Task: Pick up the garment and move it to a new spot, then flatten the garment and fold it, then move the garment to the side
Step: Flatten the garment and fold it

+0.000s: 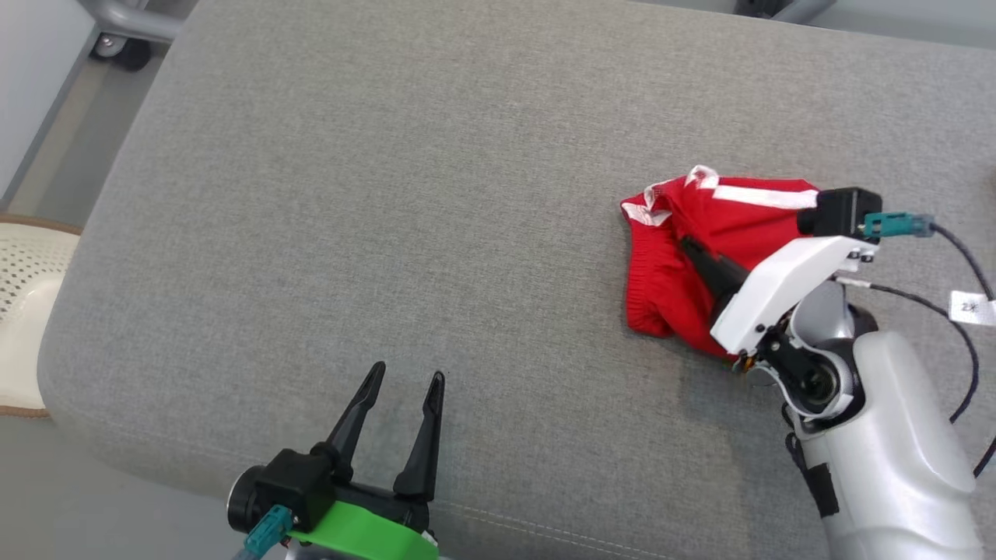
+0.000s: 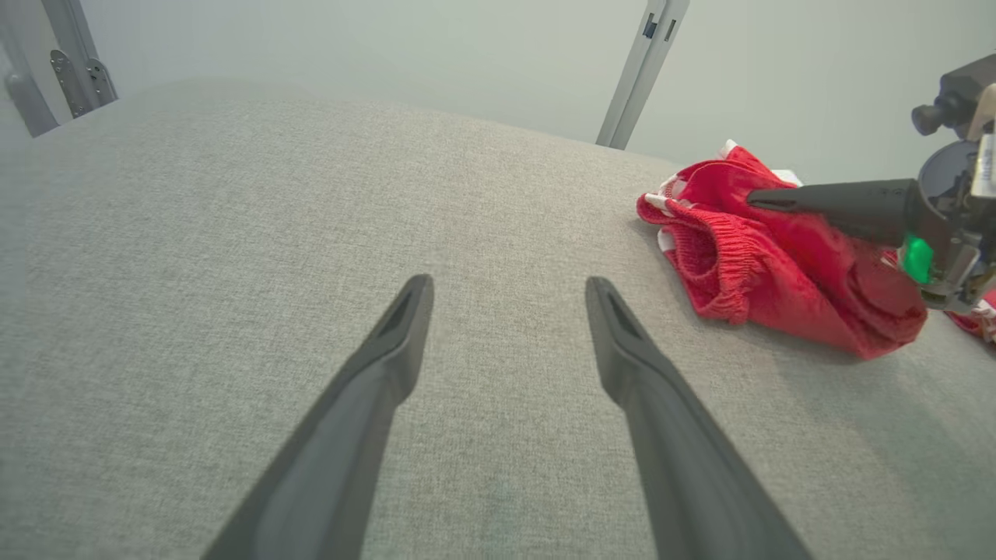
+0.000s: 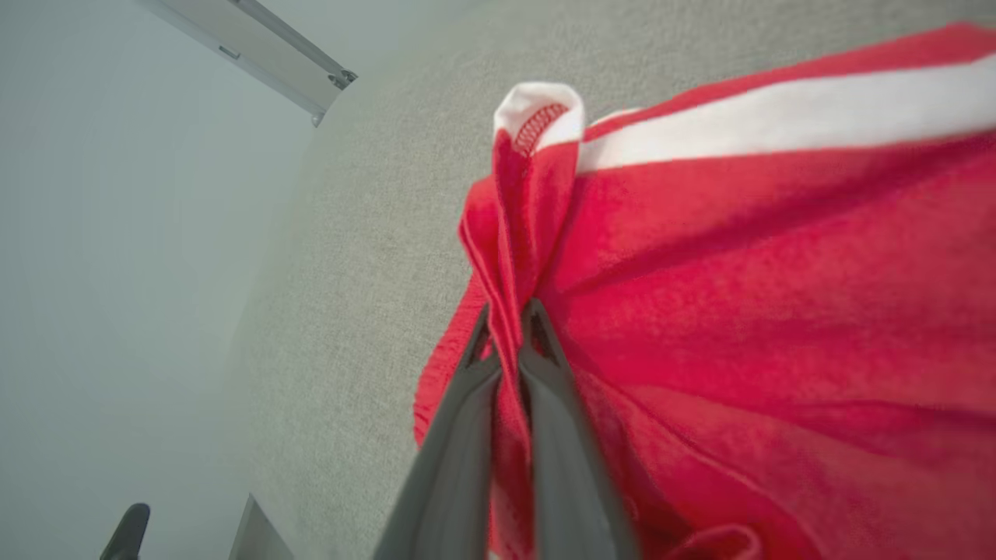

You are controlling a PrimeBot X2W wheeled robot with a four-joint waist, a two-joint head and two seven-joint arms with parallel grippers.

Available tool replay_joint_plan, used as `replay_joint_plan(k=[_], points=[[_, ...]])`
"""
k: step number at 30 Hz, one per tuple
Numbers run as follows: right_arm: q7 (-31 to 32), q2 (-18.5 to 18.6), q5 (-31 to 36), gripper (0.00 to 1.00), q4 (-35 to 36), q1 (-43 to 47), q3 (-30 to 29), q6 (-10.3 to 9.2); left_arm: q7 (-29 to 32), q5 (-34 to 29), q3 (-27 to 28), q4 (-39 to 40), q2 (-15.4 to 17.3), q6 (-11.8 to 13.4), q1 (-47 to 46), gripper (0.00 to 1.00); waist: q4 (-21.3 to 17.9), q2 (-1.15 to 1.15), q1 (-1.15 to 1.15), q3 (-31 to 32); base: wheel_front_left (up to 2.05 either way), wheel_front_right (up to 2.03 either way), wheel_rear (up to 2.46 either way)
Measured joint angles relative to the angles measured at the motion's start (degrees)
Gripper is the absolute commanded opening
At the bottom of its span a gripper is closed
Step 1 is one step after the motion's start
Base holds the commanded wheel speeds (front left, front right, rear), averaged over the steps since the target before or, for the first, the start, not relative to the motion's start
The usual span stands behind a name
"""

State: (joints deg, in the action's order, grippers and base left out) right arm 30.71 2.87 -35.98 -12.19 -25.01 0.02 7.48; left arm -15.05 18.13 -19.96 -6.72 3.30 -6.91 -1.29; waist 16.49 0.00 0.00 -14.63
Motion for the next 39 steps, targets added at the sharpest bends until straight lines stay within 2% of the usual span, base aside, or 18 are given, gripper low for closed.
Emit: replay_joint_plan(k=[6,13,14,15,18,21,25,27,30,31,32,33,39], points=[[-7.2,0.0,-2.7,0.0,-8.2,-0.7,5.3,0.0,0.0,0.4,1.1,-0.7,-0.2,-0.1,0.5,1.0,2.1,0.0,0.0,0.5,0.0,0.0,0.0],[-17.1,0.0,-5.2,0.0,-16.9,-4.9,9.1,0.01,0.0,0.3,1.5,-1.4,-0.3,-0.2,1.4,1.0,1.4,0.0,0.0,1.8,0.0,0.0,0.0],[-18.8,0.0,-5.4,0.25,-18.1,-5.4,10.0,0.0,0.0,0.3,1.5,-1.5,-0.3,-0.2,1.5,1.0,1.1,0.0,0.0,2.0,0.0,0.0,0.0],[-20.5,0.0,-5.6,1.0,-18.8,-5.9,11.2,0.0,0.0,0.2,1.6,-1.5,-0.3,-0.2,1.7,1.0,0.8,0.0,0.0,2.2,0.0,0.0,0.0],[-24.4,0.0,-7.3,1.0,-20.2,-6.3,14.3,0.0,0.0,-0.1,1.9,-1.8,-0.4,-0.2,2.2,1.0,-0.3,0.0,0.0,2.7,0.0,0.0,0.0],[-28.1,0.0,-7.2,1.0,-18.6,-5.3,16.8,0.01,0.0,-0.1,3.0,-1.8,-0.4,-0.2,3.2,1.0,-1.5,0.0,0.0,3.5,0.0,0.0,0.0],[-33.4,1.6,1.2,1.0,-11.0,-0.2,16.4,0.02,0.0,0.4,5.4,-0.7,-0.4,0.3,5.7,1.0,-4.0,0.0,0.0,4.5,0.0,0.0,0.0],[-35.2,3.8,5.4,1.0,-8.4,2.0,14.2,0.01,0.0,0.6,5.4,-0.1,-0.4,0.4,6.4,1.0,-5.1,0.0,0.0,4.7,0.0,0.0,0.0],[-36.4,5.3,9.7,1.0,-6.5,4.9,10.4,0.01,0.0,1.4,4.7,0.6,-0.4,0.8,6.6,1.0,-6.3,0.0,0.0,4.6,0.0,0.0,0.0],[-36.7,5.4,11.4,0.48,-6.3,5.5,9.4,0.01,0.0,1.6,4.3,0.7,-0.4,0.9,6.6,1.0,-6.4,0.0,0.0,4.4,0.0,0.0,0.0],[-36.8,5.3,12.2,0.06,-6.4,5.9,8.4,0.01,0.0,2.0,3.9,0.8,-0.4,0.9,6.5,1.0,-6.5,0.0,0.0,4.1,0.0,0.0,0.0],[-36.6,5.3,13.3,0.0,-6.7,6.1,7.9,0.01,0.0,2.4,3.4,0.9,-0.4,1.0,6.3,1.0,-6.5,0.0,0.0,3.8,0.0,0.0,0.0],[-36.3,3.6,16.8,0.0,-10.4,5.4,8.5,0.01,0.0,3.4,2.0,1.2,-0.4,1.5,4.5,1.0,-5.3,0.0,0.0,1.4,0.0,0.0,0.0]])
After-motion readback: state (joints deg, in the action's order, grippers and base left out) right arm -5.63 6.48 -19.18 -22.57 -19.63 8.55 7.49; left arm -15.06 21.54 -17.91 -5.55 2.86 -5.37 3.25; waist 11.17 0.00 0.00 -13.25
